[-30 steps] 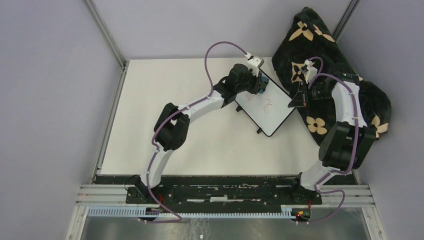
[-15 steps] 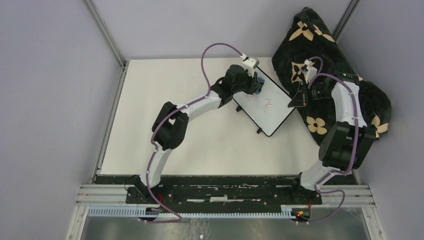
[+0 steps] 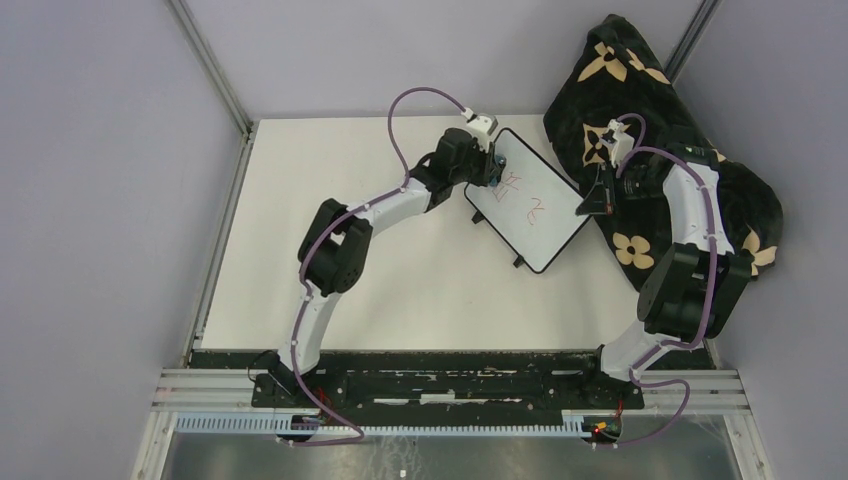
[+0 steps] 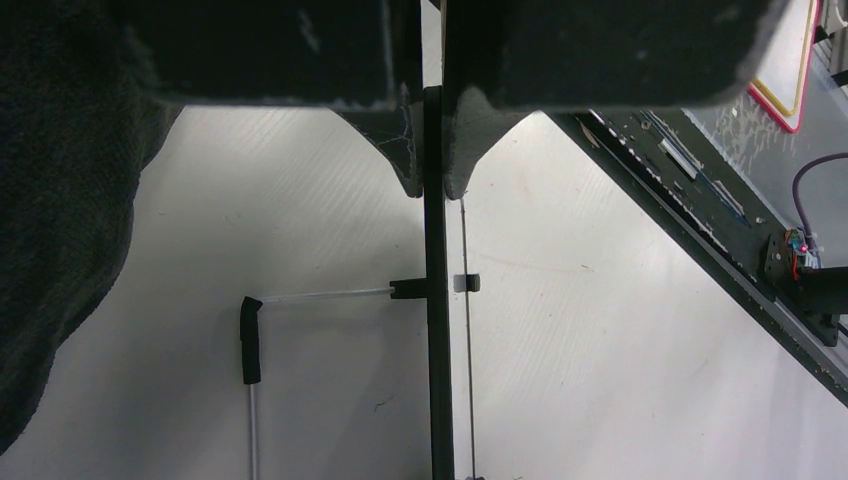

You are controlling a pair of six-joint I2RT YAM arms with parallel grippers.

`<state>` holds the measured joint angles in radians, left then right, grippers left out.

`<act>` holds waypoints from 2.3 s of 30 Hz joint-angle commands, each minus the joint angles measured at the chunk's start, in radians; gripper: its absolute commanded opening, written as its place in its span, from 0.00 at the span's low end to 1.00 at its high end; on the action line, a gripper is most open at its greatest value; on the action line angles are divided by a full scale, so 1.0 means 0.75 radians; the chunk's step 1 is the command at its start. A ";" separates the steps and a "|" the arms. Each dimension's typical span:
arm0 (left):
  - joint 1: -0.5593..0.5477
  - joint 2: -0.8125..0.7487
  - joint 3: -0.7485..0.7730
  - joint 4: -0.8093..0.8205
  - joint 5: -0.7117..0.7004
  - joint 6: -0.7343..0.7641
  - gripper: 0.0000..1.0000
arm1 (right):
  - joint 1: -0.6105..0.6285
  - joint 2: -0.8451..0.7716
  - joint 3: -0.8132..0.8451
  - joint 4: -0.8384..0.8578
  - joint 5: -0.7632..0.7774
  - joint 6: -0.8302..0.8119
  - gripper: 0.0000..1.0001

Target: Erase the whiteboard

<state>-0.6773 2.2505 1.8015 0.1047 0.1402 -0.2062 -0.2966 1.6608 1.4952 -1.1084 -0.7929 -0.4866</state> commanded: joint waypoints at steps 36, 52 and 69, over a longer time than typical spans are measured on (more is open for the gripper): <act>-0.077 -0.088 -0.011 -0.002 -0.154 0.024 0.03 | 0.001 -0.036 0.004 -0.003 0.030 -0.060 0.00; -0.142 -0.051 0.045 0.034 -0.069 -0.132 0.03 | 0.000 -0.027 0.005 -0.026 0.018 -0.084 0.00; -0.212 -0.165 0.007 0.140 0.006 -0.210 0.03 | 0.000 -0.023 0.007 -0.028 0.016 -0.090 0.01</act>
<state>-0.7895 2.2139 1.7939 0.0998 0.0643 -0.3008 -0.3077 1.6604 1.4952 -1.1393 -0.8021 -0.5137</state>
